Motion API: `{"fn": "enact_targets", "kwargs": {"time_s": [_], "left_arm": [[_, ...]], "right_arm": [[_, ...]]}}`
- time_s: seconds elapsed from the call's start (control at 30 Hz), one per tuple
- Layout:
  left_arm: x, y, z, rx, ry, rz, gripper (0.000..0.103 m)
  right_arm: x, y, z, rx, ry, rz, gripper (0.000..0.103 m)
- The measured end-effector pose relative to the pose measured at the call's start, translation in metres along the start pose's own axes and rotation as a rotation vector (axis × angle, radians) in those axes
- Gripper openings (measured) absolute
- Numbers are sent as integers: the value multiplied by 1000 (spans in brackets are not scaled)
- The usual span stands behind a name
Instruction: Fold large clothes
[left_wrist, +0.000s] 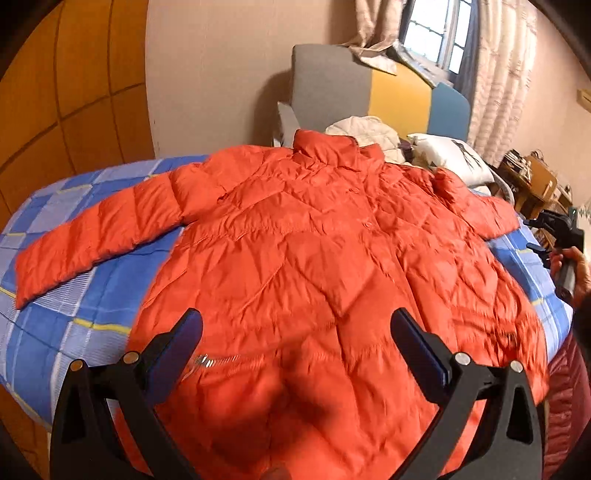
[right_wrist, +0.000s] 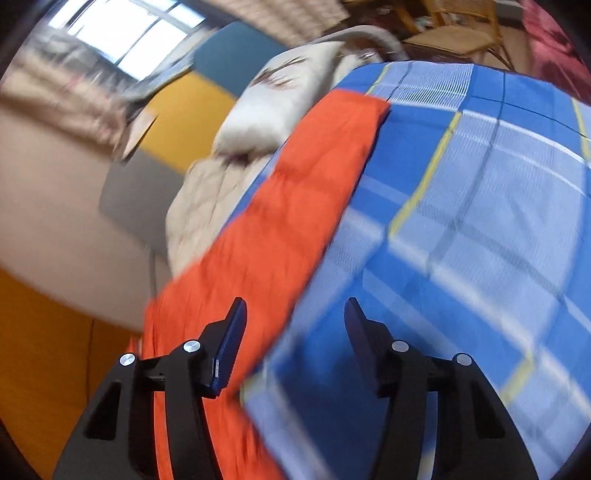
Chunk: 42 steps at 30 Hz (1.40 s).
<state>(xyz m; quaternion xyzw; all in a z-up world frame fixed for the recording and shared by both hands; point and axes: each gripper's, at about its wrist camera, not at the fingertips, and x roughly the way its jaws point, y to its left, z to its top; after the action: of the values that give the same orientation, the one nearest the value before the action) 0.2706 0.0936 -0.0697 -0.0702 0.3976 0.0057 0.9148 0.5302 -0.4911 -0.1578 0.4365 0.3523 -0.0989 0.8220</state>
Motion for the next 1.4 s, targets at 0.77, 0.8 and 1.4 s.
{"fn": "enact_targets", "kwargs": {"time_s": [0.77, 0.8, 1.4], "left_arm": [[75, -27, 23, -26, 76, 116, 101], [74, -27, 22, -26, 78, 122, 101], [40, 17, 17, 47, 76, 115, 101]], "right_arm": [[69, -34, 107, 13, -150, -107, 5], [63, -34, 106, -6, -157, -121, 5], [-72, 7, 24, -232, -265, -271, 3]]}}
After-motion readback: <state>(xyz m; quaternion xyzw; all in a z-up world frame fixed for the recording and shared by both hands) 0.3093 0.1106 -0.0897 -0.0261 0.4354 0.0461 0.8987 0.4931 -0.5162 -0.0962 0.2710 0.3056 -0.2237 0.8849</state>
